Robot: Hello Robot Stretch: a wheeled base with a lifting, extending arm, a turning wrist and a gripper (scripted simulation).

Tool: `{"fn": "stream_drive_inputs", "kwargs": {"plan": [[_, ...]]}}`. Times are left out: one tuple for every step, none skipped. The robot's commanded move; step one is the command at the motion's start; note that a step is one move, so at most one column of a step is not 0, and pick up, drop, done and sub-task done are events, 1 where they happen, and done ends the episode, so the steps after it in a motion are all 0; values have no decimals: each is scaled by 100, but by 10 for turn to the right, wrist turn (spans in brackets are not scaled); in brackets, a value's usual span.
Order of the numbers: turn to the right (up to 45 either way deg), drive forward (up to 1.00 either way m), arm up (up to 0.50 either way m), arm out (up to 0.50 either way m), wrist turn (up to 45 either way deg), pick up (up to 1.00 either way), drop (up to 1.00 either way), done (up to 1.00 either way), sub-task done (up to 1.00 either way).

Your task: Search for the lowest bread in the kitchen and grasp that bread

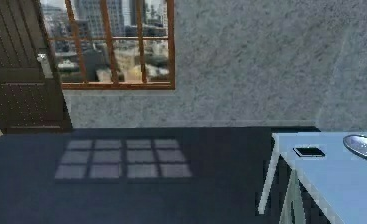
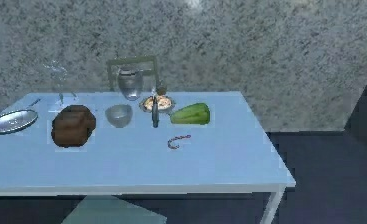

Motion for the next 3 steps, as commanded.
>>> {"fn": "stream_drive_inputs", "kwargs": {"plan": [[0, 35, 0, 0, 0, 0, 0, 0, 0], [180, 0, 0, 0, 0, 0, 0, 0, 0], [0, 55, 0, 0, 0, 0, 0, 0, 0]]}}
